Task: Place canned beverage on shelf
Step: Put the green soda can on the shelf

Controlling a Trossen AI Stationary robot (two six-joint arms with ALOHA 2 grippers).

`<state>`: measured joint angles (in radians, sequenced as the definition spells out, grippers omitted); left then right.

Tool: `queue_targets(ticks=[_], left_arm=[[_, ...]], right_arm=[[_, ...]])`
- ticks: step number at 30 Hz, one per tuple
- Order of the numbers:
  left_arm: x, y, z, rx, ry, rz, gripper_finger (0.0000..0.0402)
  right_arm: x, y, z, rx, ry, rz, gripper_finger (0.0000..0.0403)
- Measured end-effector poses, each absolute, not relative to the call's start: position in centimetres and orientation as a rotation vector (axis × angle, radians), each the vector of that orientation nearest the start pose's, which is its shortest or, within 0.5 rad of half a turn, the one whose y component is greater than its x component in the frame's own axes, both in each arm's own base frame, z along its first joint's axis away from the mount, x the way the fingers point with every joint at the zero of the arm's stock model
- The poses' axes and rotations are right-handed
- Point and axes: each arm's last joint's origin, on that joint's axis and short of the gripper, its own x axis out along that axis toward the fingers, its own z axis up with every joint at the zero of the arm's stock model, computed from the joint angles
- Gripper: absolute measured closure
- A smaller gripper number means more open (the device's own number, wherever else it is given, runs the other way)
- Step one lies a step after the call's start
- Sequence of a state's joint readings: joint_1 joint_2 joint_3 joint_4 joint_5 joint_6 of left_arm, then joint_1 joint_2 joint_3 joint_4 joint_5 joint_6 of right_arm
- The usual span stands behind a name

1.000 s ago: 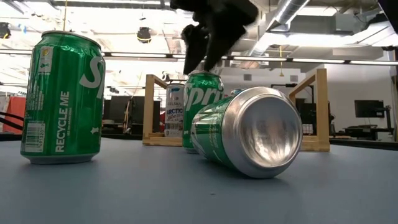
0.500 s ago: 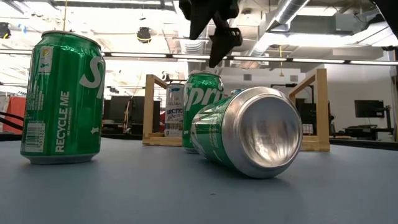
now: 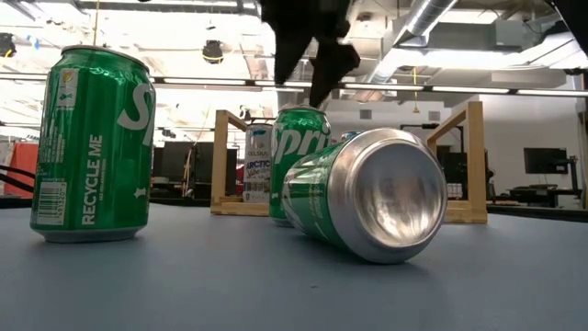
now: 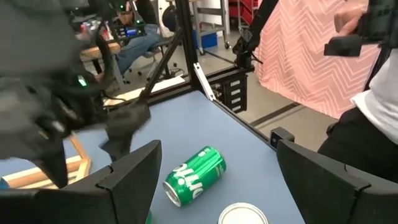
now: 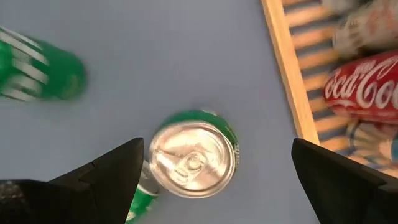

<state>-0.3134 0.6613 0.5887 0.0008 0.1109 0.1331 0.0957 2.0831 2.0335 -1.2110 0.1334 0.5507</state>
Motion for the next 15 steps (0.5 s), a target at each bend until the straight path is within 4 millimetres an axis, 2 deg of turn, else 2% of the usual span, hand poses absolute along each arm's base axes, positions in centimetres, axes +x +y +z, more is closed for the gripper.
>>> queue_targets(ticks=[7, 15], left_arm=[[15.0, -5.2, 29.8, 0.134, 0.069, -0.427, 0.0095], [15.1, -5.2, 29.8, 0.131, 0.071, -0.416, 0.0095]], right_arm=[[43.3, 3.9, 26.1, 0.332, 1.312, -0.373, 0.0007], [43.2, 3.1, 26.4, 0.381, 1.295, -0.418, 0.0007]])
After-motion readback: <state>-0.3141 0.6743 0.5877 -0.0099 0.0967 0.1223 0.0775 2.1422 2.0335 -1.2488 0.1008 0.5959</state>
